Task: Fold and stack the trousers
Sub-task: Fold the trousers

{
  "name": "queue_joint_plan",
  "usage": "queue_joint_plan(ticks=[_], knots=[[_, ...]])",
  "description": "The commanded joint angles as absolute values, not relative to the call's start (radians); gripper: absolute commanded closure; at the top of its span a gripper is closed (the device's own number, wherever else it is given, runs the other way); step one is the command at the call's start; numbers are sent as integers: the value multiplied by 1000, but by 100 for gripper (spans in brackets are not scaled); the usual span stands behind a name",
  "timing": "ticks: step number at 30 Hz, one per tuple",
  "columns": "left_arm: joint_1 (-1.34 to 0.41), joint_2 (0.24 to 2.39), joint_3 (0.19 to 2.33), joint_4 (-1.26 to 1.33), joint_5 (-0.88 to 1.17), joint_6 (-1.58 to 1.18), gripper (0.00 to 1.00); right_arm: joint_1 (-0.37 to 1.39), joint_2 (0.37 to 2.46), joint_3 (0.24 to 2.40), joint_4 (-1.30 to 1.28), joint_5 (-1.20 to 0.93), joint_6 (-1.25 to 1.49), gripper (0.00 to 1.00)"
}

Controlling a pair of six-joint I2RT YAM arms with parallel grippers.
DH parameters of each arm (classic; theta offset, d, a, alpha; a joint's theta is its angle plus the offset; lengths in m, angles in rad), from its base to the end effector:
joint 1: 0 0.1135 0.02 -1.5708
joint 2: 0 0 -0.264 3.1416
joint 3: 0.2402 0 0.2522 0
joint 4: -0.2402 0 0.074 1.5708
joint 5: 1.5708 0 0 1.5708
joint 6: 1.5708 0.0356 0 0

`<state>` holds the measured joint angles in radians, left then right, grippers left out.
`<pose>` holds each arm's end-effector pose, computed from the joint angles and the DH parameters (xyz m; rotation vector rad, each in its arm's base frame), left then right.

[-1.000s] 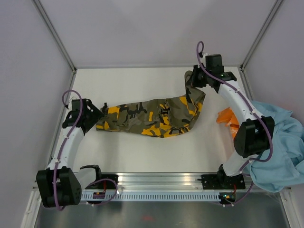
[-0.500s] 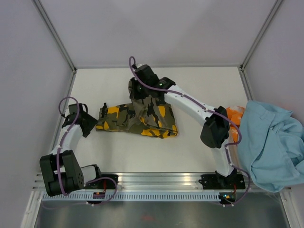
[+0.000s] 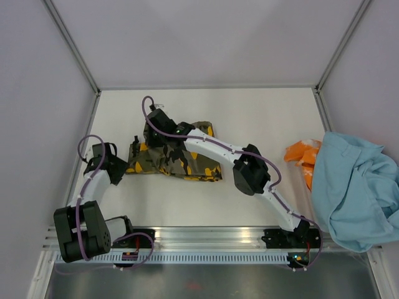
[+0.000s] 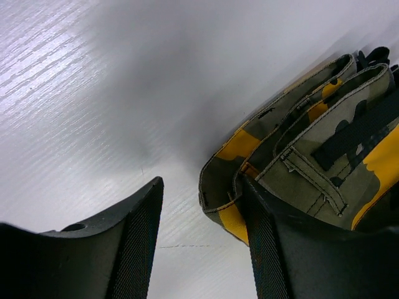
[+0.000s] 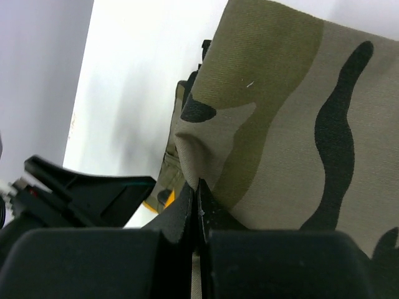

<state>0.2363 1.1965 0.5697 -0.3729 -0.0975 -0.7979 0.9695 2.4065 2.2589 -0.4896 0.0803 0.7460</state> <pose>0.2094 0.0540 0.1721 -1.3001 2.2118 -0.0885 0.3163 0.4560 0.2487 -0.2142 2.3345 0.8318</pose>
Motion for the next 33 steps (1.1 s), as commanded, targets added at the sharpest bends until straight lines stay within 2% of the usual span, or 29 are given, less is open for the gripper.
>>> queue_joint_plan(ticks=[1, 6, 23, 25, 26, 28, 29, 33], knots=[[242, 1151, 546, -388, -155, -871, 41, 991, 2421, 2325, -318, 107, 871, 100], [242, 1180, 540, -365, -126, -873, 41, 994, 2493, 2405, -278, 88, 936, 100], [244, 1183, 558, -385, -138, -879, 41, 1049, 2563, 2385, -268, 74, 939, 99], [242, 1172, 575, -402, -146, -873, 41, 1051, 2565, 2381, -268, 55, 930, 88], [242, 1167, 581, -408, -149, -873, 41, 1051, 2563, 2382, -262, 45, 924, 70], [248, 1154, 594, -426, -147, -871, 41, 1051, 2556, 2385, -246, 19, 908, 49], [255, 1141, 612, -436, -144, -868, 41, 1049, 2539, 2388, -232, 5, 885, 34], [343, 1118, 693, -491, -62, -816, 40, 1046, 2465, 2413, -248, 15, 796, 22]])
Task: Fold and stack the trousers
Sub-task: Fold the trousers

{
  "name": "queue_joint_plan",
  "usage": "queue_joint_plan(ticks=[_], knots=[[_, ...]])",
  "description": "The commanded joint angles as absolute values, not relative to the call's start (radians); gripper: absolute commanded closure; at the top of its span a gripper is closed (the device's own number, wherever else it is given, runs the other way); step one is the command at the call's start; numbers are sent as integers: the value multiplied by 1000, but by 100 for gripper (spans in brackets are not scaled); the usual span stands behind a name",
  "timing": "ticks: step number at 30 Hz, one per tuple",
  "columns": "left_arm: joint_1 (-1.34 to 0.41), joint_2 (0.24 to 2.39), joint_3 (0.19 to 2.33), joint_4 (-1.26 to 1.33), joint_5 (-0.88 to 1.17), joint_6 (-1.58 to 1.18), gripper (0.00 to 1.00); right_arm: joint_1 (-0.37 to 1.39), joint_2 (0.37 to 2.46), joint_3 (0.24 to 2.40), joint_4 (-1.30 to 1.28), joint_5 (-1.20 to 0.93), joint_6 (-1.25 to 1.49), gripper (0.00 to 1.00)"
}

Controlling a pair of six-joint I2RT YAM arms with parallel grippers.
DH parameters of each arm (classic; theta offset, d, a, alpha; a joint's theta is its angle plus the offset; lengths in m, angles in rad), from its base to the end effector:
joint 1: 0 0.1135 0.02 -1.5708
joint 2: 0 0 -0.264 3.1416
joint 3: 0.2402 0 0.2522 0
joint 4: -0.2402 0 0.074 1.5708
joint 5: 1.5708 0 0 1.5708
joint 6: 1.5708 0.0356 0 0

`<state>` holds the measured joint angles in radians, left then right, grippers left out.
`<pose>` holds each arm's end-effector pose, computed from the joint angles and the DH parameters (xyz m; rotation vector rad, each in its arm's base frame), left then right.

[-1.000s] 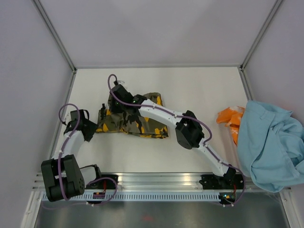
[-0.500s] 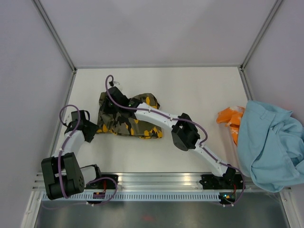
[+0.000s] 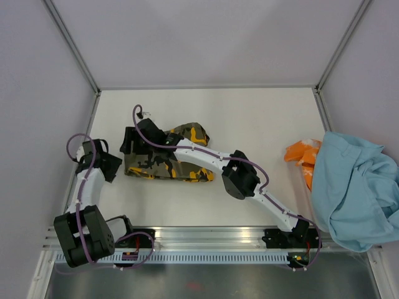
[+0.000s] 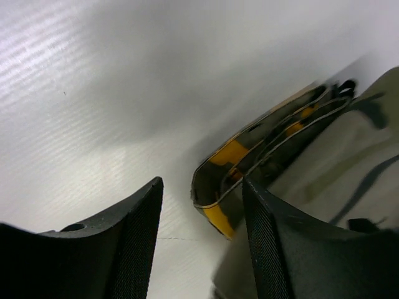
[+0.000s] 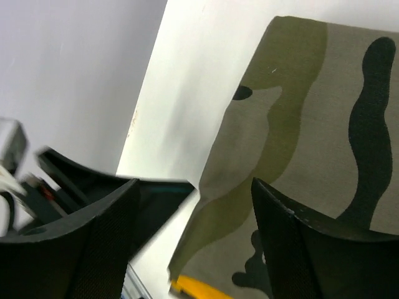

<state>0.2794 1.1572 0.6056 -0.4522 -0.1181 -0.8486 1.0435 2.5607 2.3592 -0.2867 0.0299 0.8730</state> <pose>0.2033 0.0627 0.1857 -1.4083 2.1439 -0.0643 0.2976 0.5089 0.2167 -0.1727 2.2607 1.0957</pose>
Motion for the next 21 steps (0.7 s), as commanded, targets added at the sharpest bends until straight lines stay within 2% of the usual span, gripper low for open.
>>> queue_joint_plan(ticks=[1, 7, 9, 12, 13, 14, 15, 16, 17, 20, 21], knots=[[366, 1115, 734, -505, -37, -802, 40, 1043, 2420, 2413, -255, 18, 781, 21], [457, 1105, 870, -641, 30, -767, 39, 1012, 2225, 2304, -328, 83, 681, 20], [471, 1071, 876, -595, 157, -752, 39, 973, 2174, 2208, -365, 97, 663, 26], [460, 1017, 881, -431, 456, -716, 46, 887, 2039, 2037, -383, 130, 635, 44], [451, 1003, 882, -407, 503, -718, 49, 868, 2008, 1990, -377, 144, 623, 62], [436, 988, 885, -390, 534, -718, 58, 850, 1973, 1933, -367, 164, 609, 69], [396, 973, 887, -370, 534, -718, 62, 821, 1939, 1822, -348, 178, 589, 75], [378, 944, 874, -353, 537, -724, 66, 807, 1875, 1769, -309, 189, 562, 96], [358, 930, 852, -319, 575, -739, 79, 790, 1846, 1716, -286, 189, 552, 100], [260, 919, 727, -126, 583, -853, 98, 701, 1770, 1534, -189, 117, 535, 100], [177, 925, 695, -108, 548, -850, 98, 678, 1763, 1479, -169, 92, 537, 100]])
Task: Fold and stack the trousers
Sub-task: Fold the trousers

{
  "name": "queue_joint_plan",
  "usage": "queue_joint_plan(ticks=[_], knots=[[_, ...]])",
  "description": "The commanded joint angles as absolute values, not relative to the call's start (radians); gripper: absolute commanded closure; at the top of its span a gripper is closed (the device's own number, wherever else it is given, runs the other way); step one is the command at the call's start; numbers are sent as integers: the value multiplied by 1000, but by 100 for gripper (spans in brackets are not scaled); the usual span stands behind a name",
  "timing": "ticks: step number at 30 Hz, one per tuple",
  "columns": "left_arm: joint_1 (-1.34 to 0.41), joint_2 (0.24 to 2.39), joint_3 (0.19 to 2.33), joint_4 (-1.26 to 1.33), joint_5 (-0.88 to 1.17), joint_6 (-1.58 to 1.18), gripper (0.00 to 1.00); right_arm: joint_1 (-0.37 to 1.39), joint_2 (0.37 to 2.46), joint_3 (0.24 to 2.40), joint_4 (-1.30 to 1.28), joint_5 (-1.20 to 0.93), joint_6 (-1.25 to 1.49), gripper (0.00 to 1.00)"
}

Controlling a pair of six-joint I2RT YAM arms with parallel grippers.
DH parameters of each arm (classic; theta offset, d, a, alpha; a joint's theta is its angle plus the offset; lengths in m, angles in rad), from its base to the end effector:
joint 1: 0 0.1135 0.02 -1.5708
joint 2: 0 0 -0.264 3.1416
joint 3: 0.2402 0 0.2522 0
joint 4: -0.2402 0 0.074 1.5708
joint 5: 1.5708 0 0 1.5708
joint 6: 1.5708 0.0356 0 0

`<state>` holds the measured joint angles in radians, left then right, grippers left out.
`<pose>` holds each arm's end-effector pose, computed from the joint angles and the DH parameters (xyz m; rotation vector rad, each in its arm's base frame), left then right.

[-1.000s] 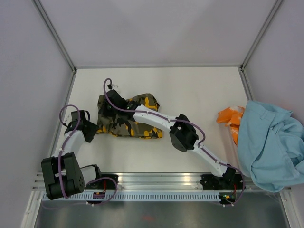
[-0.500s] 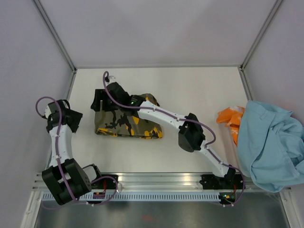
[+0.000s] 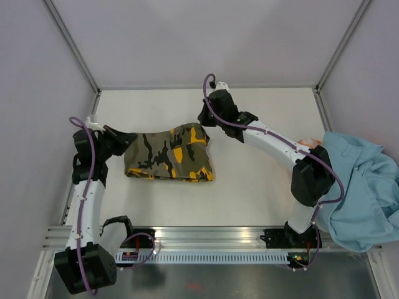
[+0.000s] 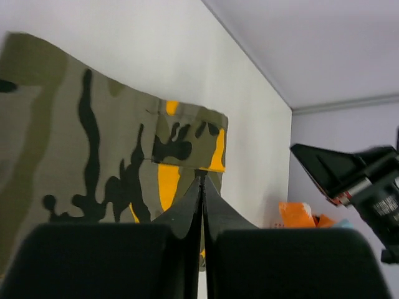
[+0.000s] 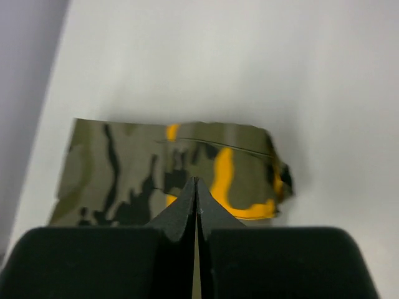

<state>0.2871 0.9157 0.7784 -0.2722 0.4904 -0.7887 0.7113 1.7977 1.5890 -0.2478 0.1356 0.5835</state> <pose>0.2030 0.0425 0.3068 -0.7397 1.8782 -0.8072 0.3285 0.2768 0.3305 -0.0452 2.0900 0.6716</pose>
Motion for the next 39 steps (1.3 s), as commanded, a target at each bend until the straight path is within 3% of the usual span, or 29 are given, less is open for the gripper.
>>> queue_joint_plan(ticks=[1, 8, 21, 31, 39], knots=[[138, 951, 687, -110, 510, -838, 98, 661, 1766, 1462, -135, 66, 540, 100], [86, 1025, 519, -81, 341, -850, 98, 594, 1879, 1427, 67, -320, 552, 100], [251, 1215, 301, 61, 406, -836, 98, 586, 1992, 1308, 195, -394, 555, 100], [290, 1238, 367, 6, 422, -733, 98, 542, 2109, 1338, 117, -360, 506, 100], [288, 1114, 603, -216, 488, -586, 98, 541, 1906, 1419, 3, -445, 420, 100]])
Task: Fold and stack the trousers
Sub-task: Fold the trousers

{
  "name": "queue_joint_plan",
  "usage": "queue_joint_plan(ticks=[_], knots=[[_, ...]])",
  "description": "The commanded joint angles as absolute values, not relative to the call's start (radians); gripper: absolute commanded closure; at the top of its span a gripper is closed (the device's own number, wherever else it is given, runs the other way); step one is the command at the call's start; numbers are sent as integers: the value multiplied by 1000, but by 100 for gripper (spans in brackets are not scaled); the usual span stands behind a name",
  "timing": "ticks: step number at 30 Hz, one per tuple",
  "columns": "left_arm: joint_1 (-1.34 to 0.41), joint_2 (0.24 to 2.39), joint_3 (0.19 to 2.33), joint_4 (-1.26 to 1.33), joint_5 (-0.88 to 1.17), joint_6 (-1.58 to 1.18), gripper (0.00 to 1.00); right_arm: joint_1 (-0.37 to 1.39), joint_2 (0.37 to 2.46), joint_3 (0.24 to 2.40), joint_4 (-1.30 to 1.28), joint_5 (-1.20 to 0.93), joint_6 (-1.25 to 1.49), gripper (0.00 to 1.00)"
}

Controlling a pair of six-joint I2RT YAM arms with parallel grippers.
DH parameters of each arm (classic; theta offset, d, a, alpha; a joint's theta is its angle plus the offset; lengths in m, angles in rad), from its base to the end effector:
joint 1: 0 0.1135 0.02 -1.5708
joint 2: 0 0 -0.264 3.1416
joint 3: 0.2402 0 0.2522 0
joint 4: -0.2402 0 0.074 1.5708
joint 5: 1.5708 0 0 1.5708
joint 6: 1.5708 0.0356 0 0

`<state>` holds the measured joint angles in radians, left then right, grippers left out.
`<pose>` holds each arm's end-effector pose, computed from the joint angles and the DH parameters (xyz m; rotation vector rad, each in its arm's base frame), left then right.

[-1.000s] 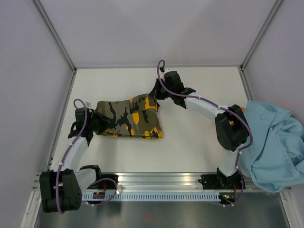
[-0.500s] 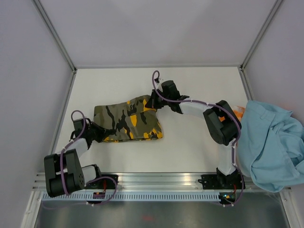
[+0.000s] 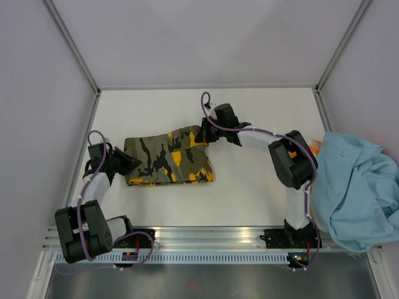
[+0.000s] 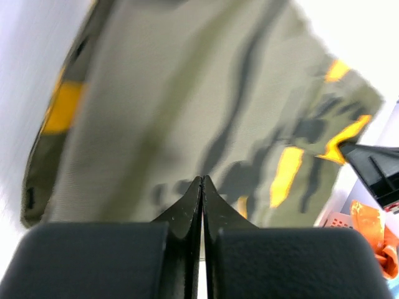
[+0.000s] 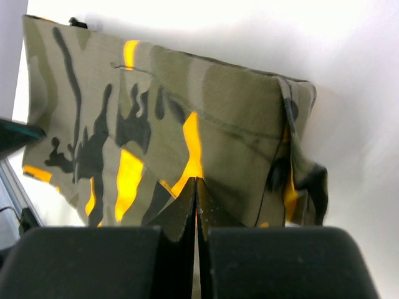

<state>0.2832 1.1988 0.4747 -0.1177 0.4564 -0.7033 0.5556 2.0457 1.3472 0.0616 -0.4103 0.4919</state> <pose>0.2136 0.0458 0.1631 -0.9574 2.2342 -0.7426 0.3771 0.2508 0.1733 -0.3187 2.3225 1.0079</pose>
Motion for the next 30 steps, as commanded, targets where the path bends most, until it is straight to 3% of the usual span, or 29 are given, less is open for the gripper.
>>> queue_joint_plan(ticks=[1, 3, 6, 8, 16, 22, 30], knots=[[288, 1094, 635, -248, 492, -556, 96, 541, 1879, 1430, -27, -440, 402, 100], [290, 1036, 736, -339, 491, -526, 92, 541, 1800, 1454, -69, -437, 382, 94], [288, 994, 827, -429, 457, -497, 87, 541, 1711, 1445, -95, -466, 370, 93], [288, 976, 847, -459, 442, -497, 95, 541, 1657, 1389, -87, -517, 403, 100], [290, 982, 655, -404, 408, -601, 98, 563, 1531, 996, -11, -529, 514, 100], [290, 1117, 603, -244, 436, -632, 98, 597, 1589, 845, 72, -520, 531, 100], [290, 1264, 591, -178, 388, -621, 98, 604, 1767, 837, 152, -528, 549, 100]])
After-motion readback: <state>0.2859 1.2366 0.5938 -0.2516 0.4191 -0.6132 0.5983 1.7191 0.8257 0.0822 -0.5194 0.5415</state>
